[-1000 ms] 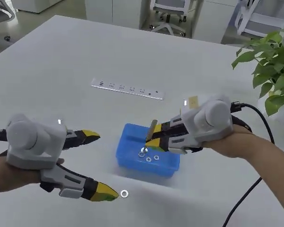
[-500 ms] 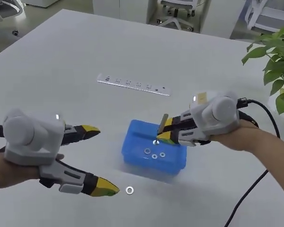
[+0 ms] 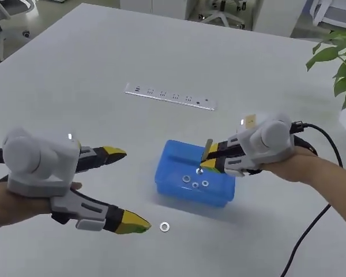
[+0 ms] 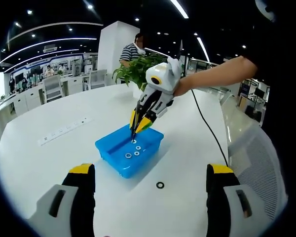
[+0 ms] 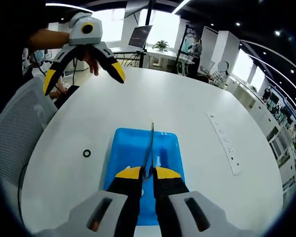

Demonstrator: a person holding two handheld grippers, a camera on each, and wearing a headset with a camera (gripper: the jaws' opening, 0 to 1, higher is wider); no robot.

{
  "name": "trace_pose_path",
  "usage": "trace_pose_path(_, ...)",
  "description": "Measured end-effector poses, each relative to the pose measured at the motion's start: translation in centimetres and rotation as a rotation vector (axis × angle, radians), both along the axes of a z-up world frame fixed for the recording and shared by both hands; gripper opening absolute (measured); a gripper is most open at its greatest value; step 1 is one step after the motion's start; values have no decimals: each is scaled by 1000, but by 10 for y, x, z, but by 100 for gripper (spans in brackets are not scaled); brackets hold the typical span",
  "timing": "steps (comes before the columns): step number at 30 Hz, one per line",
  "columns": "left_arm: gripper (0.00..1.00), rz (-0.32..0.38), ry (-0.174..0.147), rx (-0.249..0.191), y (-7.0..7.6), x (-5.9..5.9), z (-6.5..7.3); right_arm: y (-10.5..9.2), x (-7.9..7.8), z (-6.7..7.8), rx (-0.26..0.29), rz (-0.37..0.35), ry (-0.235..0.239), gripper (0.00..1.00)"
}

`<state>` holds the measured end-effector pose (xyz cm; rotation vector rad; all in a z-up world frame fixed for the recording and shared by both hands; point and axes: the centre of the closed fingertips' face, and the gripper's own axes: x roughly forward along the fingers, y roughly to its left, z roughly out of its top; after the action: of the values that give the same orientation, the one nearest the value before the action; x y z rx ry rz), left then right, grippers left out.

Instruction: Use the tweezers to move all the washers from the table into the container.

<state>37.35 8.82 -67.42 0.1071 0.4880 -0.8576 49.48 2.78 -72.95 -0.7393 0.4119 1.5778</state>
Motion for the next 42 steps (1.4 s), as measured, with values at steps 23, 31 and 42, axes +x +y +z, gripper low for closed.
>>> trace_pose_path(23, 92, -18, -9, -5, -13, 9, 6, 0, 7, -29, -6, -31, 23, 9)
trace_pose_path(31, 75, -67, -36, 4, -20, 27, 15, 1, 5, -31, -10, -27, 22, 9)
trace_pose_path(42, 52, -161, -73, 35, -37, 62, 21, 1, 3, -35, -16, -19, 11, 9)
